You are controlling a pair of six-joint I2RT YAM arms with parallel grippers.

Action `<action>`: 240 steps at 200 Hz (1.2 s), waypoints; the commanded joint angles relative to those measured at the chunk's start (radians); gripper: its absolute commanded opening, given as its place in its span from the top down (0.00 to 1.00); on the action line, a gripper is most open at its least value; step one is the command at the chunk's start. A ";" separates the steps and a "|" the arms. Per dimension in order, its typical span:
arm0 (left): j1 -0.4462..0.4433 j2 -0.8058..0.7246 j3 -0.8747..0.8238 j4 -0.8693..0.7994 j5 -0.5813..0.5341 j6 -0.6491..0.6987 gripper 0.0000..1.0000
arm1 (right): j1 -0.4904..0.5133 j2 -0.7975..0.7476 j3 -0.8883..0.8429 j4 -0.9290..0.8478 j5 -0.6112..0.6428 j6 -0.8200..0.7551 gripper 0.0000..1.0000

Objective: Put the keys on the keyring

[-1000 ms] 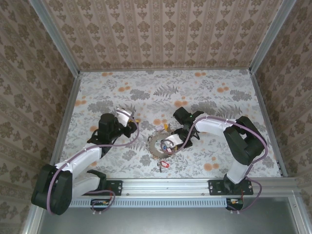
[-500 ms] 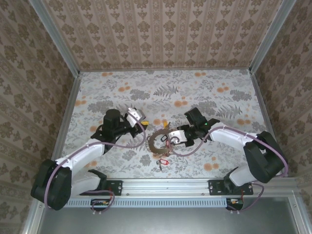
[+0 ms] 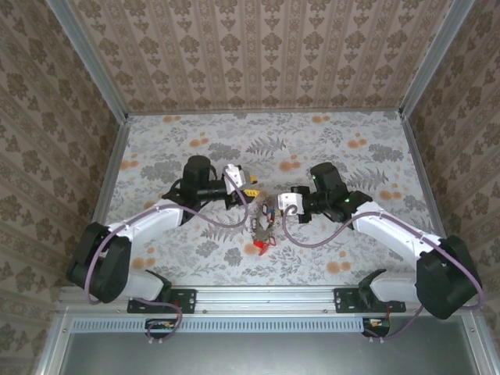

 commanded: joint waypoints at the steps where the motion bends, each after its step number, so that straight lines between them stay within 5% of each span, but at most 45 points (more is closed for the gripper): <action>1: -0.016 0.035 0.052 -0.003 0.138 0.097 0.62 | -0.006 -0.043 0.082 -0.079 -0.072 0.020 1.00; 30: -0.023 0.051 0.079 -0.124 0.267 0.308 0.62 | -0.016 -0.051 0.151 -0.198 -0.112 -0.013 1.00; 59: -0.053 0.025 0.104 -0.281 0.224 0.505 0.62 | -0.029 -0.057 0.188 -0.263 -0.154 -0.023 1.00; 130: -0.145 -0.045 0.084 -0.225 -0.007 0.597 0.62 | -0.032 -0.031 0.198 -0.288 -0.197 0.018 1.00; 240: -0.207 -0.057 0.109 -0.294 -0.049 0.686 0.70 | -0.034 -0.017 0.174 -0.277 -0.217 0.067 1.00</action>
